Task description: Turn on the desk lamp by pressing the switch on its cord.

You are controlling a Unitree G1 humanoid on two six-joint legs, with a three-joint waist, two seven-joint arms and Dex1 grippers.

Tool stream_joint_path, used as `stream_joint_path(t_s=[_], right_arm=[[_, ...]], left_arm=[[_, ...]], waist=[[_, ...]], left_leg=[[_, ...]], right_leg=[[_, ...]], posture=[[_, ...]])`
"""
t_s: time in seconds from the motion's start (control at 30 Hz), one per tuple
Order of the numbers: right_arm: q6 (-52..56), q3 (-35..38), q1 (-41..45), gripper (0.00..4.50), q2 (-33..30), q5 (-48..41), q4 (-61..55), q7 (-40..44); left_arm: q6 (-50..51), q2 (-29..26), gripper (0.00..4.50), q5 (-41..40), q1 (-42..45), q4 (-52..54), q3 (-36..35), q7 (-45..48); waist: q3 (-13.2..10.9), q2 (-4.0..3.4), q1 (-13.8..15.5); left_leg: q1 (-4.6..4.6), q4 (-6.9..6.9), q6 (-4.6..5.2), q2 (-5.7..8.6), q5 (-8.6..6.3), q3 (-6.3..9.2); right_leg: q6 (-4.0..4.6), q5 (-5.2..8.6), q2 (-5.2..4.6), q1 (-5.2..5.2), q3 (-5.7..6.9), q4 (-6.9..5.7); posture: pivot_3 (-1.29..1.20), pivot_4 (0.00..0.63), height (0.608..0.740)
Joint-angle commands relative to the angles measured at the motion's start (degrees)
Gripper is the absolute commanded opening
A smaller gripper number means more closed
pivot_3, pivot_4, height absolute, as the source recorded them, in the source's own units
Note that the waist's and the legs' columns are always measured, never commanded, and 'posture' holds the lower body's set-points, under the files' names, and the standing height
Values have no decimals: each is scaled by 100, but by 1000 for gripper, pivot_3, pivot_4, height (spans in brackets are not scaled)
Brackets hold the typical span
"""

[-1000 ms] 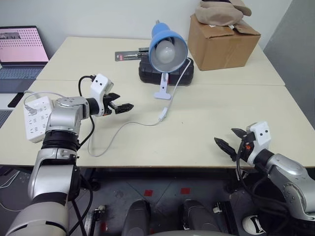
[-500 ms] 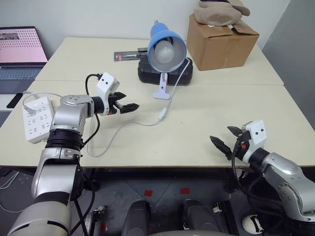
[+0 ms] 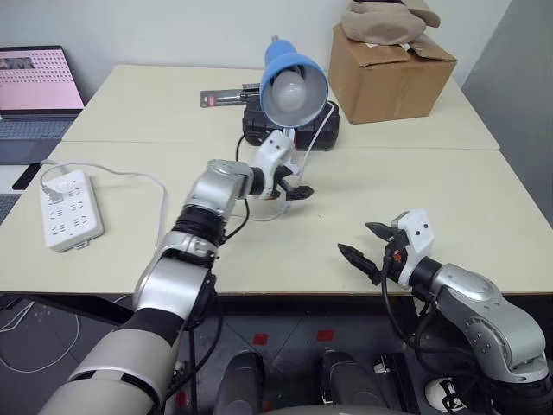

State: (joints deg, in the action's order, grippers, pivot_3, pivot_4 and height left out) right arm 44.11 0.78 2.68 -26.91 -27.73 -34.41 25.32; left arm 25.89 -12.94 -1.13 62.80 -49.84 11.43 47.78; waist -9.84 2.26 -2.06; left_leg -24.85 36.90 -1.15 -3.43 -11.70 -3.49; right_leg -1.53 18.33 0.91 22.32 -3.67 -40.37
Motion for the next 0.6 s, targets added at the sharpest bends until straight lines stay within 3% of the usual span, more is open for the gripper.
stream_joint_path(t_s=[0.03, 0.37, 0.6], right_arm=[[9, 170, -148, 4500, 17, -49, -367, -163], [56, 164, -356, 4500, 149, -129, -584, -425], [42, 148, -368, 4500, 222, -135, -550, -502]], left_arm=[[-550, 67, 4420, 544, 302, -705, 257, -557], [-822, 157, 2464, 691, 632, -1426, 70, -782], [-228, 127, 983, 208, 616, -1556, -576, -548]], waist=[[0, 0, 4], [-1, 1, 29], [-1, 2, 25]], left_leg=[[0, 0, 0, -2, 0, 2], [-2, 2, 0, 2, 0, 1], [-2, 0, -1, -1, 0, 3]], right_leg=[[0, 0, 1, 0, -1, 0], [-25, 13, -4, -2, 4, 0], [-24, 13, -2, -1, 7, 0]], posture=[[0, 150, 740], [0, 150, 740], [0, 150, 740]])
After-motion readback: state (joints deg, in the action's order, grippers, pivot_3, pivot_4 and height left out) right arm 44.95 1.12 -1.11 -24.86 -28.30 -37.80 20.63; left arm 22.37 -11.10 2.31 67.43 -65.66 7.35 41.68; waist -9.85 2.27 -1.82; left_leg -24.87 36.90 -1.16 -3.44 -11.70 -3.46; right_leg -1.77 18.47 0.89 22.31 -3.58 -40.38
